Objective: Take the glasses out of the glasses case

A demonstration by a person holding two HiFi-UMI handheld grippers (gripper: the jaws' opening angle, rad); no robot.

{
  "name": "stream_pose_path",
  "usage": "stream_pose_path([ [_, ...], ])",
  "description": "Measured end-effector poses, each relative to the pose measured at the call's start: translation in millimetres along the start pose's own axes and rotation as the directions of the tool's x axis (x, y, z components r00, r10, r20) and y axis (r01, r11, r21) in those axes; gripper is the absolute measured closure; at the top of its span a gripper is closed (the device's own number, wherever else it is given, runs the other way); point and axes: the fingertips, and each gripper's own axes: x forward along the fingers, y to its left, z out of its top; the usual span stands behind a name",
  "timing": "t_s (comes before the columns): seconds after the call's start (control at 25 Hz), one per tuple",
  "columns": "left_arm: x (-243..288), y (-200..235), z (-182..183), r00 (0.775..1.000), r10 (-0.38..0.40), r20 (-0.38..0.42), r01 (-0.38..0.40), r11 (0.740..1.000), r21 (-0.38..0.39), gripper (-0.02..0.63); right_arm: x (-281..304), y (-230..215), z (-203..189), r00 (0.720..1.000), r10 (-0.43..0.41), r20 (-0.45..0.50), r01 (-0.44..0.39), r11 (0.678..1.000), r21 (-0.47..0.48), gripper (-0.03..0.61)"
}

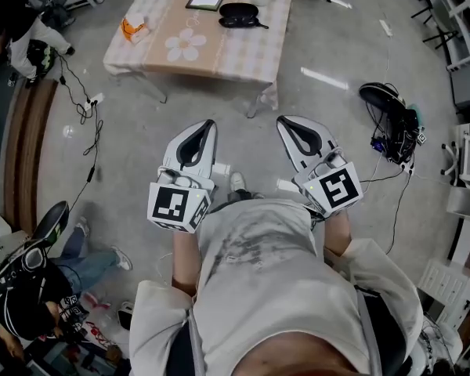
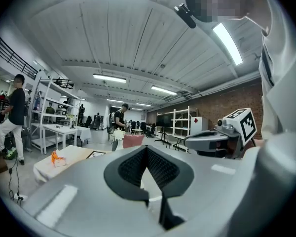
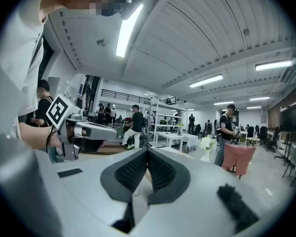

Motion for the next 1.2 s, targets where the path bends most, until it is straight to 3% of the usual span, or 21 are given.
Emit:
stream_pose_path([
  [0.64, 44.1, 40.0, 1.8, 0.998, -0.067, -0.002, 0.067, 0.998, -0.006, 0.606, 46.9, -28.8, -1.7, 0.999, -0.044, -0.021, 0.044, 0.999, 0.020, 0.561],
  [1.2, 112.7, 64.4, -0.8, 0.999, -0.045, -0.017, 0.045, 0.999, -0.019, 0.606, 89.8, -90.6, -15.0, 1.000, -0.011, -0.029, 0.011, 1.000, 0.029, 0.561],
])
